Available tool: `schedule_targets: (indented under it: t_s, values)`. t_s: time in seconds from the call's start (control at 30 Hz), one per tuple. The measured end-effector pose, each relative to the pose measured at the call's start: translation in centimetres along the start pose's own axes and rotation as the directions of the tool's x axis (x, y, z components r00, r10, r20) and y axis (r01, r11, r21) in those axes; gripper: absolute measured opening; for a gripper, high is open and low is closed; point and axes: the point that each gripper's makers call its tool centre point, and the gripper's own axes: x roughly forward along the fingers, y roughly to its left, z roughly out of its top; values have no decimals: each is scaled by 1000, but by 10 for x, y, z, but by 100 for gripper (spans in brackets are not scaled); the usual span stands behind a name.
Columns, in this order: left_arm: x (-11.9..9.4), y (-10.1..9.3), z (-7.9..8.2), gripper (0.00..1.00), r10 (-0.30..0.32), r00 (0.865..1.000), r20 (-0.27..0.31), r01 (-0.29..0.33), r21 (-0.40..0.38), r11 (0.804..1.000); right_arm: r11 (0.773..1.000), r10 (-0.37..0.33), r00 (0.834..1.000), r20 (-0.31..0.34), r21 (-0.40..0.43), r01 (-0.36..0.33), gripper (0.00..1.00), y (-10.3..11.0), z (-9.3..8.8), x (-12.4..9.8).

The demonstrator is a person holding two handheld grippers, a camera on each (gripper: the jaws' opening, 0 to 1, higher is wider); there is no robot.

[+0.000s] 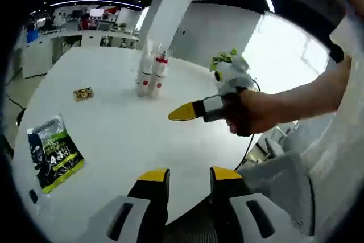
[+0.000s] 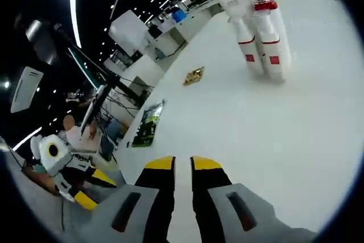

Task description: Arrange the skincare products in the storage area until every visible bottle or jar stands upright without overlapping.

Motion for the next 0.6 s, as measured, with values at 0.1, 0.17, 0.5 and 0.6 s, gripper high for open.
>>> schedule_targets:
  t_s: [0.1,0.17,0.5,0.6]
  values:
    - [-6,11,26,29,-44,982,181,89,-244,966,996,22,996,87,89,-30,3,4,5,-23]
    - [-3,22,26,29,-43,982,184,85,-231,969,992,23,991,135,118,-39,1,7,7,-41]
    - [-8,87,41,39,200,969,144,-165,-222,961,978,110,983,145,162,-133,12,55,-44,-78]
    - [-16,127,49,77,397,911,112,-356,-272,894,997,50,992,112,54,-56,12,53,-37,-79]
